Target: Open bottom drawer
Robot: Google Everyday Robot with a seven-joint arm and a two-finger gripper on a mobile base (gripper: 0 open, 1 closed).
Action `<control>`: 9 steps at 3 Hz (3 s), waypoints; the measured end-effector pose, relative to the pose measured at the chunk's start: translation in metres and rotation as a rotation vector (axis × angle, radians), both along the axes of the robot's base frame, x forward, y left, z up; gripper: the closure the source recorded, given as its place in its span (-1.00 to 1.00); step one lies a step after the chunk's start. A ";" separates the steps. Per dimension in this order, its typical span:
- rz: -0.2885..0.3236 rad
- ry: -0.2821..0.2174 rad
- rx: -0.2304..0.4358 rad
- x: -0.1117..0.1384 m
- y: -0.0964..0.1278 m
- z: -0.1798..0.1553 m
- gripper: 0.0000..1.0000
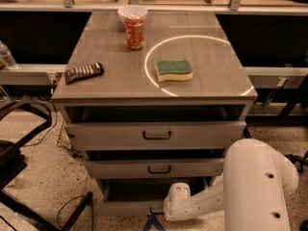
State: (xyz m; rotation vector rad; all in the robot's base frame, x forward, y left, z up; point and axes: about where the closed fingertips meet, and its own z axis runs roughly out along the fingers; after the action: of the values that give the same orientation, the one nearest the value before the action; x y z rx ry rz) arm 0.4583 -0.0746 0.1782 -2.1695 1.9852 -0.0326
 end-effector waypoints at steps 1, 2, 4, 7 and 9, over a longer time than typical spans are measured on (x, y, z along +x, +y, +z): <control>0.000 0.000 0.000 0.000 0.000 0.000 1.00; -0.002 -0.035 0.001 0.003 -0.012 0.030 1.00; -0.008 -0.229 0.013 0.002 -0.078 0.181 1.00; 0.013 -0.389 0.020 0.041 -0.117 0.210 1.00; -0.007 -0.290 0.034 0.049 -0.106 0.127 1.00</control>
Offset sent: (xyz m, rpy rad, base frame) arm 0.0327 -0.1105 0.2900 0.0119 -0.3359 -0.0150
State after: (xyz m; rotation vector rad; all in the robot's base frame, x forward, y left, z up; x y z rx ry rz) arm 0.5073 -0.1806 0.3056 -2.0048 1.8166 -0.2955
